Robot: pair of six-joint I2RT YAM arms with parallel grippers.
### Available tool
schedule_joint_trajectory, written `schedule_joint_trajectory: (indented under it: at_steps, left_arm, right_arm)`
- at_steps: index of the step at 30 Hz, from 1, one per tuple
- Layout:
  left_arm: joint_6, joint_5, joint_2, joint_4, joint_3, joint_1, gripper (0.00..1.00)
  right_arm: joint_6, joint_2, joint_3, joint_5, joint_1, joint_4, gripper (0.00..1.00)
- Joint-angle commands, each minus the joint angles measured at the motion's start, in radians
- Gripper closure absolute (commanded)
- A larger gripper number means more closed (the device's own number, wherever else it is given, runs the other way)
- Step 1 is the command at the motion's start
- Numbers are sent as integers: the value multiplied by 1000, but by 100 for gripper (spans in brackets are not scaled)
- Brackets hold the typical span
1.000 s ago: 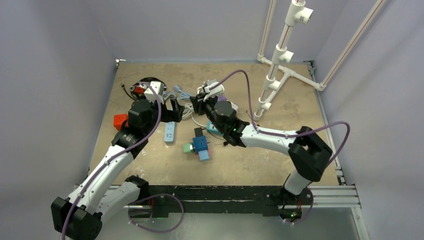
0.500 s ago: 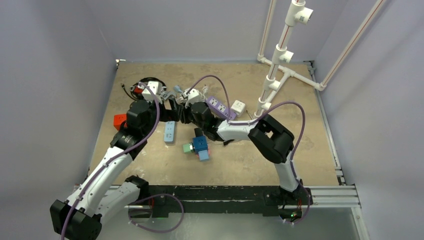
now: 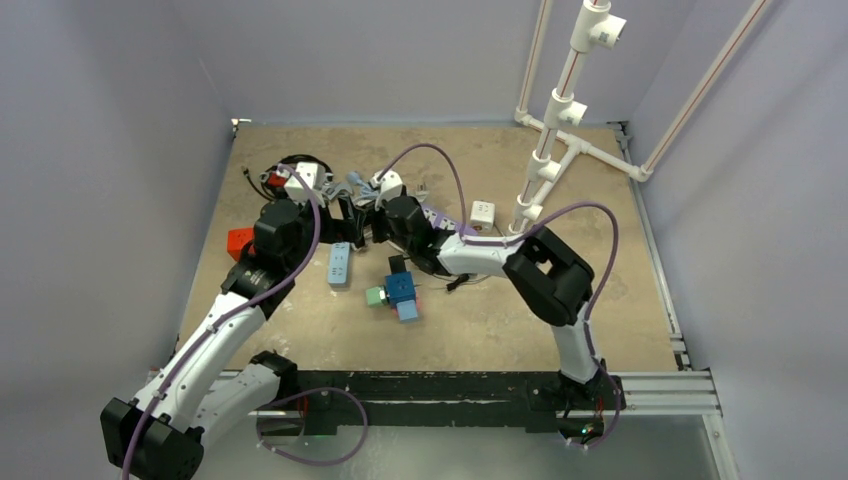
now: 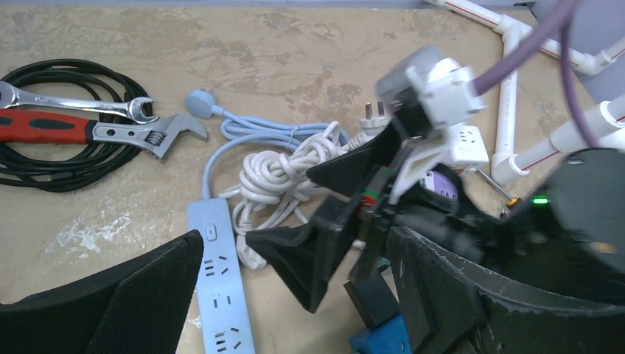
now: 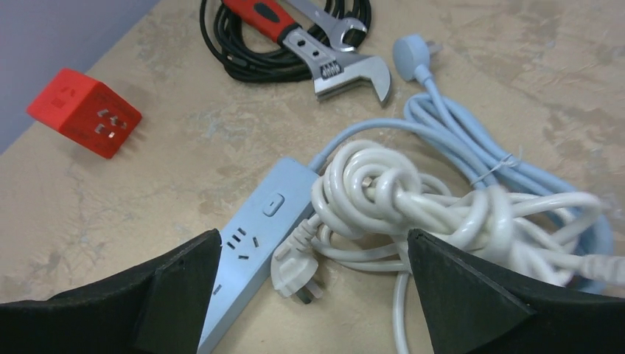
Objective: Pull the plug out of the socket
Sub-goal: Place the socket at the center of the board, then pick up the socket from the center of the board.
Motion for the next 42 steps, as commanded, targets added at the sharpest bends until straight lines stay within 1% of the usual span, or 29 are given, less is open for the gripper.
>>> schedule_joint_trajectory:
  at_steps: [1, 6, 14, 18, 21, 23, 26, 34, 42]
  left_arm:
    - [15, -29, -9, 14, 14, 6, 5]
    - [16, -14, -7, 18, 10, 6, 5]
    - [5, 55, 34, 22, 12, 6, 6]
    - [1, 56, 40, 24, 11, 6, 6]
    - [2, 56, 43, 23, 12, 6, 6]
    - [3, 49, 39, 18, 14, 6, 6]
    - [-5, -29, 20, 6, 15, 6, 5]
    - [2, -100, 0, -14, 22, 37, 4]
    - [5, -90, 0, -13, 22, 43, 4]
  right_arm:
    - [-45, -172, -46, 14, -7, 43, 1]
    - [-11, -377, -144, 64, -7, -68, 1]
    - [129, -730, -449, 122, -3, -249, 1]
    - [244, -852, -590, 63, 18, -266, 1]
    - [339, -898, -630, 131, 77, -311, 1]
    - [395, -891, -620, 219, 131, -345, 2]
    - [459, -833, -584, 299, 185, -392, 4]
    - [509, -680, -506, 327, 245, -355, 9]
    - [561, -477, -321, 500, 333, -552, 9]
